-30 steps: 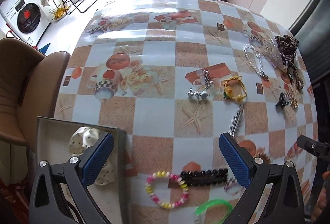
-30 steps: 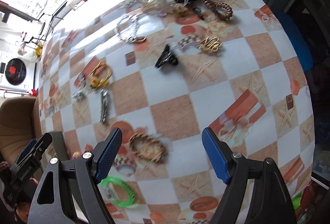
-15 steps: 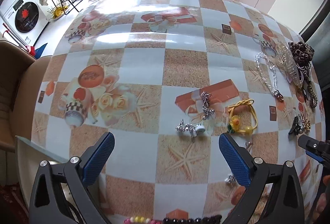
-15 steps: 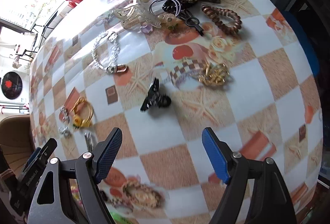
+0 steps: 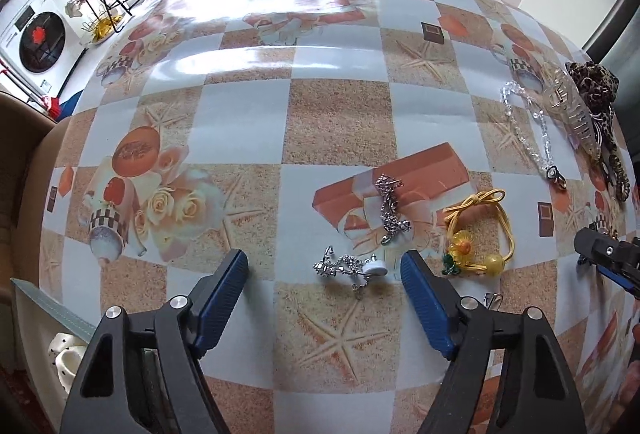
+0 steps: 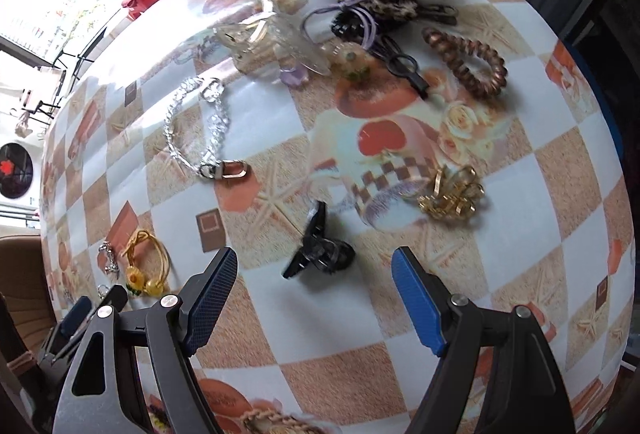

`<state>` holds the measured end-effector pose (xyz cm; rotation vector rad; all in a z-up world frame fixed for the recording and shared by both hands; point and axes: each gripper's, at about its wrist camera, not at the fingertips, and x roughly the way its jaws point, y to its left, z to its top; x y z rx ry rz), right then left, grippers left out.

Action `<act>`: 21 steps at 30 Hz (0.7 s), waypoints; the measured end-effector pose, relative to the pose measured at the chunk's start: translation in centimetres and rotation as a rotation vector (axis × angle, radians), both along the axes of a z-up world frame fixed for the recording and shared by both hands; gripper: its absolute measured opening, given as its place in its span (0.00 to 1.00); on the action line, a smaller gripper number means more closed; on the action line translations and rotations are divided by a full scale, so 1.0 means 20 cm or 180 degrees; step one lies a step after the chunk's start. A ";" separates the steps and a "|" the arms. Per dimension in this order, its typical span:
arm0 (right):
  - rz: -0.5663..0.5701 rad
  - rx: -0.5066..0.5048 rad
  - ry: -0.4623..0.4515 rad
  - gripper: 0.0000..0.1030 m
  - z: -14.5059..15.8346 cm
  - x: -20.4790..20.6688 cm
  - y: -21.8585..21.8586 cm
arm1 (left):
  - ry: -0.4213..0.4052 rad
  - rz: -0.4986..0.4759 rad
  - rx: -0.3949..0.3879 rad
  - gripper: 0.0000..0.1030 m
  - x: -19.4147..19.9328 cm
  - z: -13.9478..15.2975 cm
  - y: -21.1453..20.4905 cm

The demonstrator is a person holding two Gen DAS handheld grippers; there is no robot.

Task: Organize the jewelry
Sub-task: 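Grasp the silver charm clip with the left tool while the right tool grasps the black claw clip, then carry both clips over the white box and open both tools to drop them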

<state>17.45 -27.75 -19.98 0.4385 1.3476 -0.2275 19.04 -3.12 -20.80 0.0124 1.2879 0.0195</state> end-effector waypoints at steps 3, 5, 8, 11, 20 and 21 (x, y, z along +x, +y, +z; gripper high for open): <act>0.0058 -0.0156 -0.0010 0.65 0.00 0.03 0.05 | -0.0026 -0.0033 -0.0026 0.73 0.00 0.01 -0.02; 0.0072 -0.0270 0.0017 0.58 0.00 0.04 0.07 | -0.0042 -0.0069 -0.0045 0.64 -0.01 0.01 -0.04; 0.0071 -0.0402 0.0052 0.47 0.01 0.05 0.10 | -0.0075 -0.0119 -0.0060 0.46 -0.03 0.03 -0.07; 0.0095 -0.0484 0.0060 0.37 0.01 0.04 0.10 | -0.0075 -0.0130 -0.0100 0.39 -0.03 0.05 -0.07; 0.0104 -0.0337 -0.0040 0.24 0.04 -0.06 0.02 | -0.0124 -0.0150 -0.0236 0.38 -0.08 0.13 -0.03; 0.0110 -0.0288 -0.0063 0.24 0.06 -0.07 0.02 | -0.0136 -0.0155 -0.0253 0.38 -0.09 0.14 -0.02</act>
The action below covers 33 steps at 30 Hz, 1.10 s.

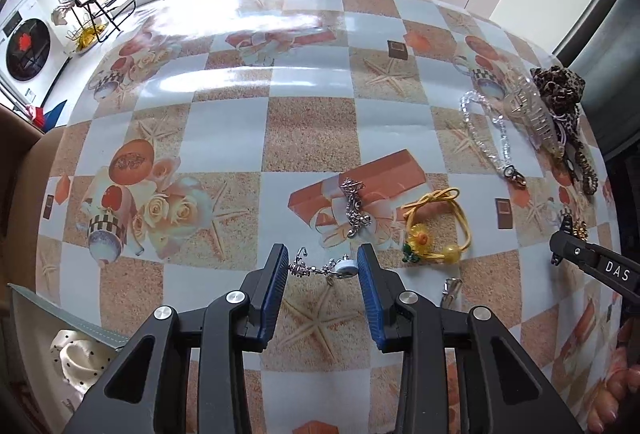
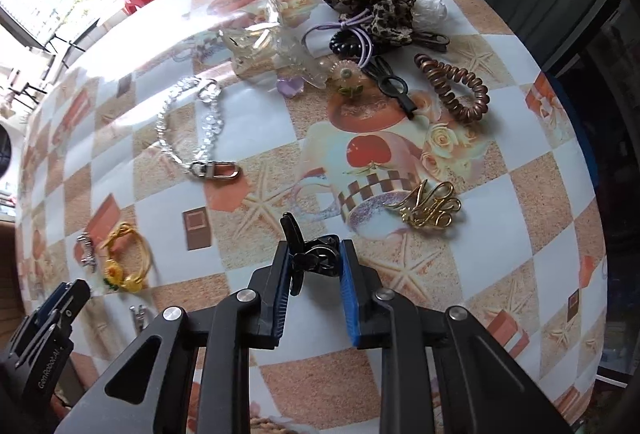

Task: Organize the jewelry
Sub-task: 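Carry both clips over the white box and open both tools to drop them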

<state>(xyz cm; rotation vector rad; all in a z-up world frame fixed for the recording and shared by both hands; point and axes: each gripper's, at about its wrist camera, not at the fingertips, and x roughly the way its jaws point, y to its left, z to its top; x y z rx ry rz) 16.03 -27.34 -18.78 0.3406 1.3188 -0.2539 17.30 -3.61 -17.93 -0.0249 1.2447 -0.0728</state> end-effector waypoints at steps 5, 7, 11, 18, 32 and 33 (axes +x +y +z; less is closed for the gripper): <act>0.0042 0.0189 -0.0049 0.24 0.07 -0.05 -0.01 | -0.0048 -0.0001 -0.0065 0.38 -0.06 0.08 0.01; 0.0057 0.0240 -0.0062 0.24 0.10 -0.07 -0.01 | -0.0069 -0.0023 -0.0086 0.38 -0.09 0.12 0.01; 0.0050 0.0336 -0.0070 0.24 0.16 -0.14 0.00 | -0.0090 -0.0059 -0.0118 0.38 -0.16 0.19 0.02; 0.0117 0.0413 -0.0064 0.24 0.27 -0.27 0.06 | -0.0140 -0.0069 -0.0175 0.38 -0.31 0.32 0.10; 0.0558 0.0492 -0.0068 0.25 0.43 -0.39 0.41 | -0.0232 0.0260 -0.0242 0.38 -0.63 0.52 0.44; 0.0606 0.0495 -0.0068 0.25 0.44 -0.40 0.45 | -0.0239 0.0291 -0.0244 0.38 -0.65 0.52 0.47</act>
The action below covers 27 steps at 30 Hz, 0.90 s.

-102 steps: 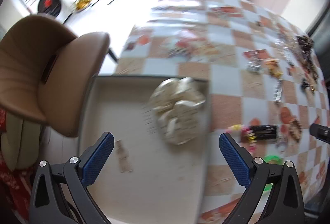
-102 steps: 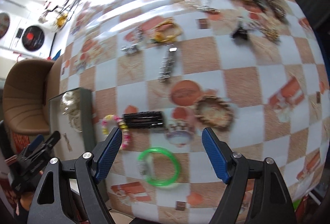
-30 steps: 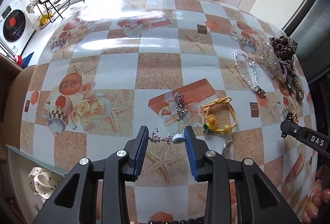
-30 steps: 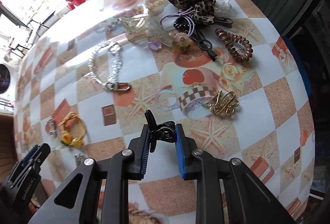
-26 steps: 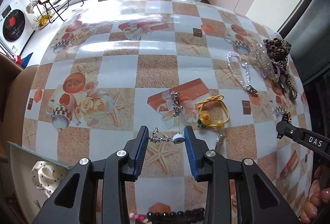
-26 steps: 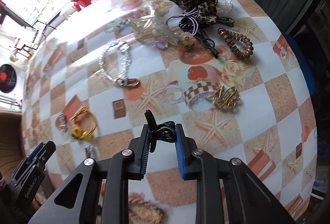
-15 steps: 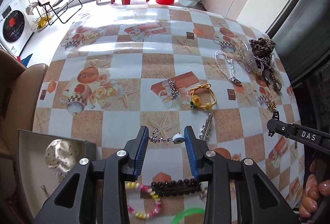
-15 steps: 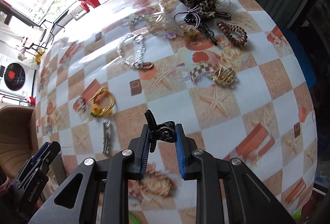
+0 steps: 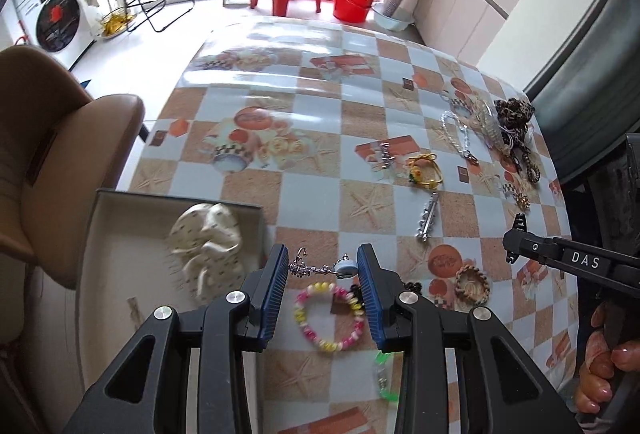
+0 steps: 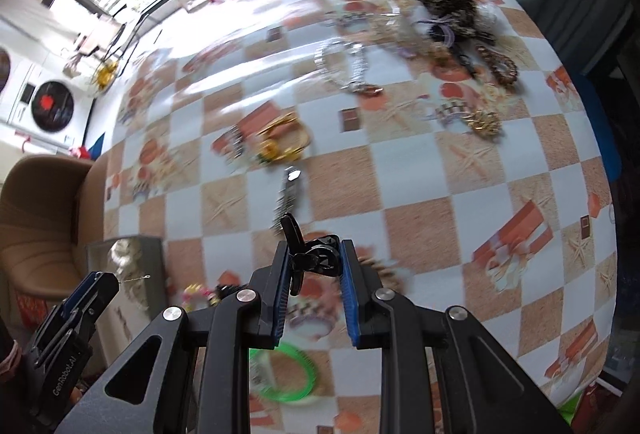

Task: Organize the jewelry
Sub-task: 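Carry both clips over the white box and open both tools to drop them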

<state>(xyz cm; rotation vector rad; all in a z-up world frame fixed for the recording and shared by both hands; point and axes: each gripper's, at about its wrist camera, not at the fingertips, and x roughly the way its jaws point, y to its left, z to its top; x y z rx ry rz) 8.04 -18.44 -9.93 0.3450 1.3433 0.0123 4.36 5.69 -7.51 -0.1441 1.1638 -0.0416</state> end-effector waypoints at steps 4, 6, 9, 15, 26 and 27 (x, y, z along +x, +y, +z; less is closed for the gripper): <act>0.0223 0.0024 -0.0016 0.25 0.04 -0.01 0.17 | -0.0006 0.0174 0.0003 0.38 -0.09 0.02 0.13; 0.0320 0.0037 -0.0026 0.25 0.05 -0.01 0.24 | -0.0004 0.0266 0.0012 0.38 -0.13 0.02 0.21; 0.0532 0.0066 -0.0046 0.25 0.07 0.00 0.40 | 0.0017 0.0436 0.0030 0.38 -0.21 0.02 0.34; 0.0952 0.0111 -0.0073 0.25 0.09 0.02 0.71 | 0.0094 0.0786 0.0070 0.38 -0.35 -0.03 0.58; 0.1650 0.0152 -0.0016 0.25 0.01 0.08 1.27 | 0.0352 0.1187 0.0112 0.38 -0.51 -0.24 0.86; 0.1695 0.0157 0.0001 0.25 -0.01 0.08 1.31 | 0.0364 0.1197 0.0109 0.38 -0.52 -0.26 0.87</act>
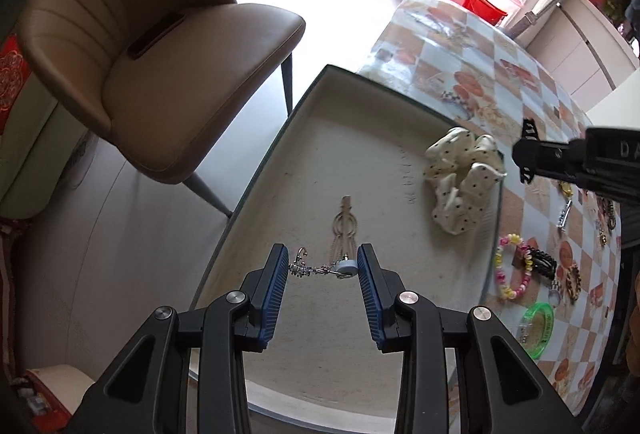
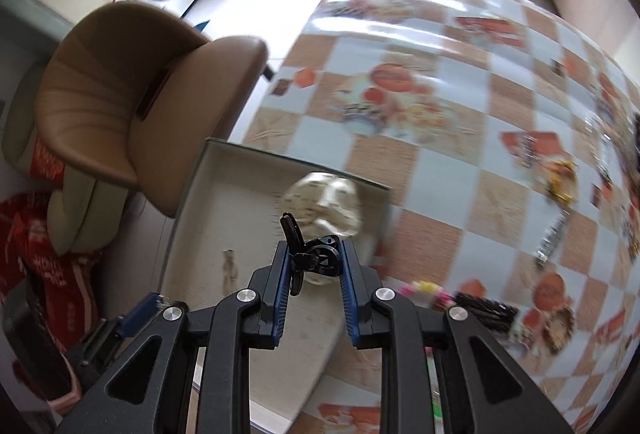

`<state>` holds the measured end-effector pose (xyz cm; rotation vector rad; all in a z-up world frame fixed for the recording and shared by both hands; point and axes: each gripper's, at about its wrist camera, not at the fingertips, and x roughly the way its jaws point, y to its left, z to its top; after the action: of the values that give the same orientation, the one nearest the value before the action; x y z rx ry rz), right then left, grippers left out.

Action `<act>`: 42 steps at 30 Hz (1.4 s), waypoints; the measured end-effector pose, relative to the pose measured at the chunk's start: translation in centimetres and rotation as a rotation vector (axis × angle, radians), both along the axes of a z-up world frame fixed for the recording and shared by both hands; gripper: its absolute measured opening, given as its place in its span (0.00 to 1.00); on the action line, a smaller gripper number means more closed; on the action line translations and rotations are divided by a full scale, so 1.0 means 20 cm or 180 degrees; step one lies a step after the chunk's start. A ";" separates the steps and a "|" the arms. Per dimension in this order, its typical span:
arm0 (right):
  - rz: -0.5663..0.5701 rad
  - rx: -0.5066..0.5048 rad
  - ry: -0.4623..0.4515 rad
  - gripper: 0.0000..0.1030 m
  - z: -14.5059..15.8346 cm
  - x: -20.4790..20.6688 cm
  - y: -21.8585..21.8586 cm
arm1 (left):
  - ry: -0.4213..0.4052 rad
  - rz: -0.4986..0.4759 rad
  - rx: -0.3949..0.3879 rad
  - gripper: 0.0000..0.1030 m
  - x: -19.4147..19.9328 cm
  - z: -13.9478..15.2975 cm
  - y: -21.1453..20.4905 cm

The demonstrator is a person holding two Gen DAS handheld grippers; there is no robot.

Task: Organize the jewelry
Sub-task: 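Carry both clips over the white box and open both tools to drop them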

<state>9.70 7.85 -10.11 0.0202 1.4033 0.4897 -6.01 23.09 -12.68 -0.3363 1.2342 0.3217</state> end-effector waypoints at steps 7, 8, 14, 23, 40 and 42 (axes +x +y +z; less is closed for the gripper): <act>0.0240 -0.0032 0.0104 0.25 -0.14 0.05 0.21 | 0.0099 0.0047 0.0002 0.38 0.00 -0.12 0.03; 0.0256 -0.0040 0.0114 0.25 -0.16 0.05 0.23 | 0.0108 0.0047 0.0006 0.38 0.00 -0.14 0.03; 0.0354 -0.0140 0.0168 0.25 -0.29 0.12 0.32 | 0.0173 0.0054 0.0043 0.38 0.02 -0.23 0.04; 0.0452 -0.0288 0.0191 0.25 -0.41 0.15 0.38 | 0.0248 0.0035 0.0140 0.39 0.05 -0.29 0.03; 0.0495 -0.0097 0.0258 0.51 -0.37 0.17 0.45 | 0.0301 0.0033 0.0291 0.61 0.05 -0.21 -0.03; 0.0476 -0.0025 0.0246 0.54 -0.33 0.17 0.43 | 0.0305 0.0047 0.0293 0.61 0.06 -0.20 -0.02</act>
<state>13.05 16.42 -16.71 -0.0733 1.4892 0.6127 -4.88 22.60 -16.72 -0.2534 1.3068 0.4100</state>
